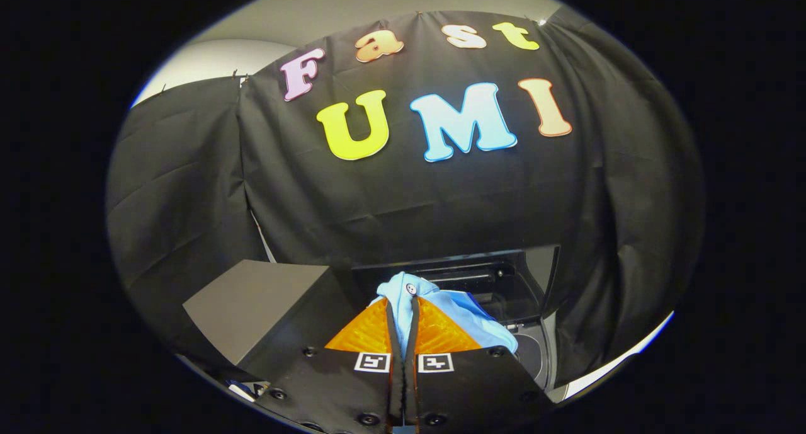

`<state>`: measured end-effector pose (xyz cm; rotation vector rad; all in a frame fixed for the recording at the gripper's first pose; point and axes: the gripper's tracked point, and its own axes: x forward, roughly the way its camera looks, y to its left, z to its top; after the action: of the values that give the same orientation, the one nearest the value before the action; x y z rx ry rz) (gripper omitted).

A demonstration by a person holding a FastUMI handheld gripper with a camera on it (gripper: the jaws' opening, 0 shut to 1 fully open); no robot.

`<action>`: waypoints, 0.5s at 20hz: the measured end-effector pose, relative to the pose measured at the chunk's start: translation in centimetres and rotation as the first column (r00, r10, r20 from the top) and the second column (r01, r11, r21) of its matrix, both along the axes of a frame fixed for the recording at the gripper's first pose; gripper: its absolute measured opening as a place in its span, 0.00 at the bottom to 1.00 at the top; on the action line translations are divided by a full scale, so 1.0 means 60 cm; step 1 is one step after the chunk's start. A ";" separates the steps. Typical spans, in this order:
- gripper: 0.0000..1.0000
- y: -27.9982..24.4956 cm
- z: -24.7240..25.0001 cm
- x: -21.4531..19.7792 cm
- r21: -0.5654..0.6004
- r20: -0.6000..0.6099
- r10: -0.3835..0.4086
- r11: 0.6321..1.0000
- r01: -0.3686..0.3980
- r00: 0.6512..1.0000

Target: Put the clothes into the washing machine and then close the washing machine lid.

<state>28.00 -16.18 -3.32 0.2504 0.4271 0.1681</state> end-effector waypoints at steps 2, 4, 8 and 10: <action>0.02 -0.004 -0.034 0.006 -0.005 -0.031 -0.002 1.000 0.002 1.000; 0.02 -0.006 -0.068 0.010 -0.010 -0.062 -0.001 1.000 0.001 0.998; 0.02 -0.017 -0.146 0.015 -0.021 -0.141 -0.009 1.000 0.006 0.990; 0.02 -0.024 -0.177 0.017 -0.030 -0.168 -0.017 0.999 0.012 0.986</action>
<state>29.02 -17.64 -13.94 0.2397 0.5947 0.1263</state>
